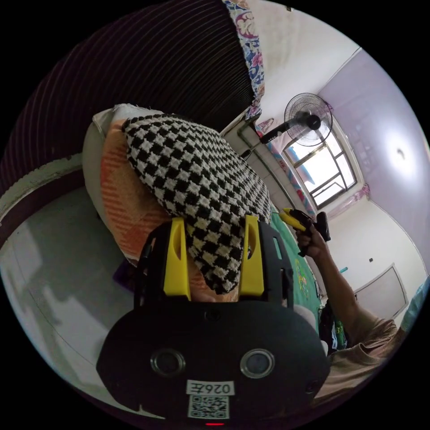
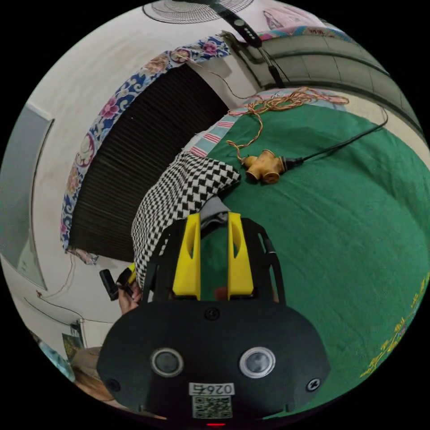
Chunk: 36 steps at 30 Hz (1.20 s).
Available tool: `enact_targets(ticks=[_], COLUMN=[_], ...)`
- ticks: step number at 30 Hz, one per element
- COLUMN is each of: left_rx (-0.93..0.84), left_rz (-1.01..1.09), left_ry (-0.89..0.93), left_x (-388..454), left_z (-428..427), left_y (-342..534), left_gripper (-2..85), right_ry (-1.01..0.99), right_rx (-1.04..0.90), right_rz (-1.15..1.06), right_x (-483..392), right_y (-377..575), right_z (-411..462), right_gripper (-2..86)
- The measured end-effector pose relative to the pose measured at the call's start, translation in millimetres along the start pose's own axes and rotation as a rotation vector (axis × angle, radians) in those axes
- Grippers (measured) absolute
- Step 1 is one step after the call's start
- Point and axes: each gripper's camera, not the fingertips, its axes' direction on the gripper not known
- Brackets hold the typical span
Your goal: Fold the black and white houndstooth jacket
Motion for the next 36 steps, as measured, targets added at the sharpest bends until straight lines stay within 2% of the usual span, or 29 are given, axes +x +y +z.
enact_targets(ticks=[9, 13, 17, 19, 21, 23, 26, 28, 30, 31, 36], left_rx=[-0.052, -0.07, -0.04, -0.035, -0.027, -0.02, -0.055, -0.063, -0.035, 0.0, 0.091], left_rz=[0.14, 0.175, 0.143, 0.131, 0.12, 0.115, 0.132, 0.152, 0.143, 0.132, 0.141], left_ry=[-0.147, -0.179, -0.076, -0.034, 0.033, 0.093, 0.029, -0.048, -0.033, -0.025, -0.032], left_x=[20.6, 27.8, 18.2, 14.4, 12.4, 11.4, 17.9, 24.1, 26.1, 26.3, 44.9], left_z=[-44.3, -69.1, -99.1, -109.7, -120.2, -132.1, -135.9, -144.3, -158.2, -170.0, -212.2], left_y=[-66.7, -89.8, -100.3, -103.4, -106.2, -109.6, -114.3, -115.7, -115.2, -113.4, -102.9], left_gripper=[16.3, 14.1, 14.6, 16.2, 17.6, 18.3, 14.6, 11.4, 8.1, 6.7, 5.2], right_ry=[-0.192, -0.248, -0.321, -0.344, -0.483, -0.51, -0.411, -0.407, -0.311, -0.271, 0.037], right_rx=[-0.105, -0.136, -0.096, -0.097, -0.05, -0.054, -0.067, -0.085, -0.009, 0.008, 0.087], right_rz=[0.243, 0.237, 0.173, 0.187, 0.231, 0.247, 0.281, 0.274, 0.237, 0.214, -0.328], right_x=[51.0, 53.4, 43.7, 48.6, 57.0, 60.9, 61.1, 51.4, 20.9, 9.3, -151.8], right_y=[-121.0, -149.8, -162.9, -165.5, -164.5, -163.6, -166.2, -169.8, -169.9, -170.0, -151.4], right_z=[111.8, 123.6, 112.4, 110.9, 108.3, 109.3, 117.6, 125.9, 117.5, 113.4, 60.2], right_gripper=[15.7, 15.1, 15.2, 16.1, 20.4, 20.4, 19.3, 11.6, 4.3, 3.6, 1.2])
